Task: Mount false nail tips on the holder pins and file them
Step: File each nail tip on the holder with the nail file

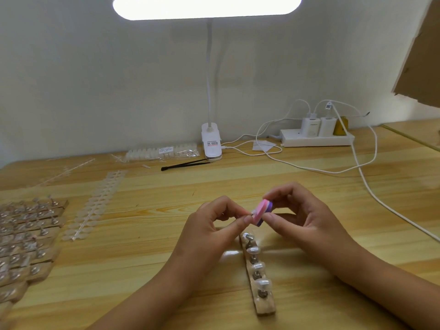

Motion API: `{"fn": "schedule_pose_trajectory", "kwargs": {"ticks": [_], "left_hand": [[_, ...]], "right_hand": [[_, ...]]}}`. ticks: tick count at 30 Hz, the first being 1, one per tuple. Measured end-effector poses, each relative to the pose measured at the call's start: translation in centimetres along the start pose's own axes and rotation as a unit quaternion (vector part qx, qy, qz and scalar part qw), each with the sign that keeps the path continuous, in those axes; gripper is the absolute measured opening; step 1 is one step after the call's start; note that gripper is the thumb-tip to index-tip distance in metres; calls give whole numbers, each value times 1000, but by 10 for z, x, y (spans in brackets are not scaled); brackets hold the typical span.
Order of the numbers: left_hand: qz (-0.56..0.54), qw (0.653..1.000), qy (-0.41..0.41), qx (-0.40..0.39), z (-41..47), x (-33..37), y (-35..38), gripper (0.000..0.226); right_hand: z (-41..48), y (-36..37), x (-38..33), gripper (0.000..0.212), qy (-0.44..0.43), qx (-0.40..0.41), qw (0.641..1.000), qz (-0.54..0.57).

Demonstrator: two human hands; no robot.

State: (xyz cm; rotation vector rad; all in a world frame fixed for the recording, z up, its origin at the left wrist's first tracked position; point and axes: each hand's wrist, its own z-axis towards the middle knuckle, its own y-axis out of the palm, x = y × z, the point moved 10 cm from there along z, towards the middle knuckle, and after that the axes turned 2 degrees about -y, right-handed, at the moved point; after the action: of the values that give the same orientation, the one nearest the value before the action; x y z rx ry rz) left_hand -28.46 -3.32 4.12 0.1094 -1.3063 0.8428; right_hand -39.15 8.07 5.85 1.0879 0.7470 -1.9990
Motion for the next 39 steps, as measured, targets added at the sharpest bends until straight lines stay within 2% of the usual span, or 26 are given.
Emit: {"fn": "schedule_pose_trajectory", "kwargs": {"ticks": [8, 17, 26, 29, 32, 34, 39], "left_hand": [[1, 1000, 0, 4, 0, 1, 0, 17], [2, 1000, -9, 8, 0, -1, -1, 4], [6, 1000, 7, 4, 0, 2, 0, 13], [8, 1000, 10, 1, 0, 3, 1, 9], [14, 1000, 16, 0, 0, 4, 1, 16], [14, 1000, 16, 1, 0, 4, 1, 18], [14, 1000, 18, 2, 0, 4, 1, 8]], "right_hand": [[-1, 0, 4, 28, 14, -2, 1000, -1], [-1, -9, -2, 30, -5, 38, 999, -4], [0, 1, 5, 30, 19, -4, 1000, 4], [0, -4, 5, 26, 5, 13, 1000, 0], [0, 1, 6, 24, 11, -8, 1000, 2], [0, -3, 5, 25, -1, 8, 1000, 1], [0, 0, 4, 28, 2, -3, 1000, 1]]}}
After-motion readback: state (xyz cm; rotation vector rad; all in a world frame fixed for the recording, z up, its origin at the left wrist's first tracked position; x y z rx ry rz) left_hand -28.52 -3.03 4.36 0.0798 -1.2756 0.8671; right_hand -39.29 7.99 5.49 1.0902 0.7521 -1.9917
